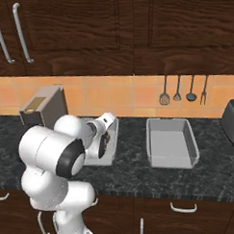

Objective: Place one cucumber and one steak in each tupperware on the nearby counter, to pack two identical lunches.

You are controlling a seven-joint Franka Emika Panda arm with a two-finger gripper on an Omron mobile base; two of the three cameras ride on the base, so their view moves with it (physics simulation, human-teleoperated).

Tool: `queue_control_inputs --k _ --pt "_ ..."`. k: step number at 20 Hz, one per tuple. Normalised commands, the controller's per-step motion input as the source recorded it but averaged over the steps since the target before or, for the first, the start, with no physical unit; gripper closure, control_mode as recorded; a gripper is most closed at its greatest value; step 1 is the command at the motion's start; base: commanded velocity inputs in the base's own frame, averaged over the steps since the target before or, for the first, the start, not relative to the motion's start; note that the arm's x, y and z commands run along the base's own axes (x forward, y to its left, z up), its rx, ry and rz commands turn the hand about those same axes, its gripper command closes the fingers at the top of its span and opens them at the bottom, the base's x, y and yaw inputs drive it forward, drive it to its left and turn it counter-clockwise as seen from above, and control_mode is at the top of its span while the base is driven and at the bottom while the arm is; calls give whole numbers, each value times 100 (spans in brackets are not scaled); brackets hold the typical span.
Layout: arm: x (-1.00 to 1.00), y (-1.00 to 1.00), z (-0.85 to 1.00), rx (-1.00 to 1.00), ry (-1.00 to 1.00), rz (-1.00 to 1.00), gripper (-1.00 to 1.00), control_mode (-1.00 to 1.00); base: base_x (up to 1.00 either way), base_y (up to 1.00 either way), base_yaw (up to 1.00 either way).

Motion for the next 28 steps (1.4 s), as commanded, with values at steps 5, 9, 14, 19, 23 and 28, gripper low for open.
queue_control_inputs --k 5,9,14,19,23,28 --pt "-45 6 100 0 0 0 -100 -100 0 0 0" --pt "-73 17 72 0 5 -2 -100 -100 0 0 0" --pt "-93 9 95 0 32 -7 -100 -100 0 0 0" --pt "-100 8 39 -3 35 -13 -100 -100 0 0 0" --pt "-100 4 -13 11 1 -22 -100 -100 0 0 0" --pt "-100 6 11 33 -9 -50 -100 -100 0 0 0"
